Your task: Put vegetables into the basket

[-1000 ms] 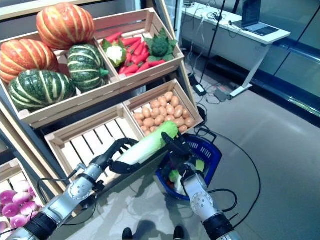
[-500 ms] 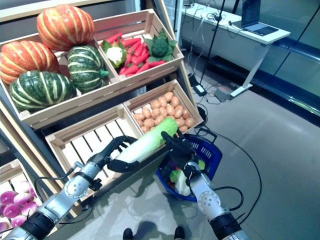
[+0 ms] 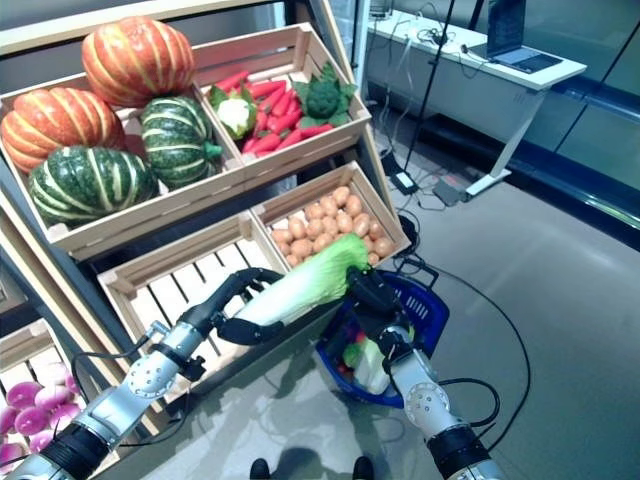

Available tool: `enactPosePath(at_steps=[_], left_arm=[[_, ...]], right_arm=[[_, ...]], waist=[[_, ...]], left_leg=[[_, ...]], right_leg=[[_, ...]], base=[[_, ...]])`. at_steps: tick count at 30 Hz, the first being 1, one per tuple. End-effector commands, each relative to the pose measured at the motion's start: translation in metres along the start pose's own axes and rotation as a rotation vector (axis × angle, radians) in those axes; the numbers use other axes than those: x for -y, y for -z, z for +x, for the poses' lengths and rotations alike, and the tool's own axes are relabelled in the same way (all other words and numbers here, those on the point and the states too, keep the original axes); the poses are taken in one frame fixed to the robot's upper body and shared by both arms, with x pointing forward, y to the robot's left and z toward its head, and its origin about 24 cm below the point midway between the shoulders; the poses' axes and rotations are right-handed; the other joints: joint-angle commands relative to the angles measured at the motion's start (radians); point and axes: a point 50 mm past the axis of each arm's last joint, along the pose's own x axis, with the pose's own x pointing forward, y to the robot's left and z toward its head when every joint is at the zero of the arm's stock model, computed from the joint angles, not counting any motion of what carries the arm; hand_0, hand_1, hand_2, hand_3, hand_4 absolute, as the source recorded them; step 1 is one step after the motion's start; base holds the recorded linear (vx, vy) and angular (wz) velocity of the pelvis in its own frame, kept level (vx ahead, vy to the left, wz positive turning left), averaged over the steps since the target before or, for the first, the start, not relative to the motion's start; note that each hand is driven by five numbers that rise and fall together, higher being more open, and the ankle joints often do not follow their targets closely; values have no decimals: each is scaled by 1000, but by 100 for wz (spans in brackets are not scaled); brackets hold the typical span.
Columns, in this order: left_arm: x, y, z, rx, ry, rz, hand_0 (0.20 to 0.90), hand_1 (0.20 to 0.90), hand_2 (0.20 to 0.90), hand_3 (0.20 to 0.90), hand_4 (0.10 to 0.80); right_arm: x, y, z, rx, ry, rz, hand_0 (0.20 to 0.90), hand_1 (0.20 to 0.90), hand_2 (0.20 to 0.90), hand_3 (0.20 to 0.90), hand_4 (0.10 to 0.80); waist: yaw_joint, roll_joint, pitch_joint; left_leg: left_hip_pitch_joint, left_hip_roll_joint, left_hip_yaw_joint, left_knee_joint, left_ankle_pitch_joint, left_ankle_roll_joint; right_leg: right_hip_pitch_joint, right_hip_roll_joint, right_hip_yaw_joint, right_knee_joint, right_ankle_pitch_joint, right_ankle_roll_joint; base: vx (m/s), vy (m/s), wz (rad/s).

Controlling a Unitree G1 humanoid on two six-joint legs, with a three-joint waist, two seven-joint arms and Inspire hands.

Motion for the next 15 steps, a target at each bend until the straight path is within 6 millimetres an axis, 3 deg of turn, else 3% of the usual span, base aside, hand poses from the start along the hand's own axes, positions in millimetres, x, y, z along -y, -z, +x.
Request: enactPosePath(at_steps=[1,15], left_arm=[[-12,-48,38,242,-13,22,300,300,300,300,400],[-12,-46,38,224,-17,-20,300,300,300,300,400]], right_arm=[[-113,9,16,-7,-593,57,300,300,300,300,400],[-113,7,15,12,-599,69,300,300,300,300,400]], waist=[[0,-27,-35],[-1,-25,-30]], left_leg=[[40,7,2,9,-111,-19],[39,8,0,9,-109,-20]], right_leg=[[60,-41,-21,17,-52,32],[57,-40,-17,21,-53,32]], base=[[0,0,0],[0,0,0]])
